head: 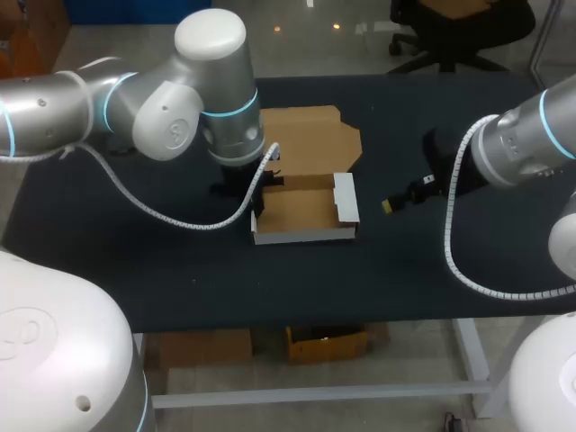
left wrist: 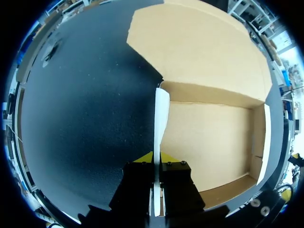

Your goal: Assemble the packaging by folding the flat box into shape, placing the metal phone stand inside, and closing the box properly

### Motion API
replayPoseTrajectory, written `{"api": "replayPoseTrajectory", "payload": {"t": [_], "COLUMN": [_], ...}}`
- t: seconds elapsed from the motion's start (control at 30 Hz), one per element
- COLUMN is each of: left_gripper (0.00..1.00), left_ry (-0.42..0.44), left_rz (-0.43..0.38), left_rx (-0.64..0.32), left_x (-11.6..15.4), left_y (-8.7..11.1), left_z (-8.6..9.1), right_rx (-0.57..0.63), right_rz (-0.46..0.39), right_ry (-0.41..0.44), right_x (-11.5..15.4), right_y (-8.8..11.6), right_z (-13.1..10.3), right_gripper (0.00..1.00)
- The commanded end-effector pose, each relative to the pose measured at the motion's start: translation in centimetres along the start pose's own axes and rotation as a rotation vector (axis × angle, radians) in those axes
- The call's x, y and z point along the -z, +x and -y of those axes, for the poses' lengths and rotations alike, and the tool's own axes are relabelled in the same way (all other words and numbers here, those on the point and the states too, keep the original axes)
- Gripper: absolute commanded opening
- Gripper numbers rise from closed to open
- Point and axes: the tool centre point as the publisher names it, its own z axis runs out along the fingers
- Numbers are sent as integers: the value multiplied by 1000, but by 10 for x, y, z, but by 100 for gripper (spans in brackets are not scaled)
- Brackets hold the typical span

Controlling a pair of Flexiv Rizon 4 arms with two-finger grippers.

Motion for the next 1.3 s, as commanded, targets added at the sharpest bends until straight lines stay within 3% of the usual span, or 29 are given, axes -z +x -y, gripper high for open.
{"api": "replayPoseTrajectory", "payload": {"t": [0.03,0.43,1.3], "left_gripper": [0,0,0], "left_ry": [10,36,47], "left_rz": [21,41,41], "left_rx": [-4,-17,-15], "left_x": [1,2,3], "left_y": [3,2,0], "left_z": [0,-1,0], "right_rx": [-4,-125,-268], "right_rz": [-5,43,-71], "right_ry": [12,135,171], "right_x": [-1,-19,-32], "right_y": [0,0,-15], "right_z": [-2,-9,-9], "right_gripper": [100,100,100]}}
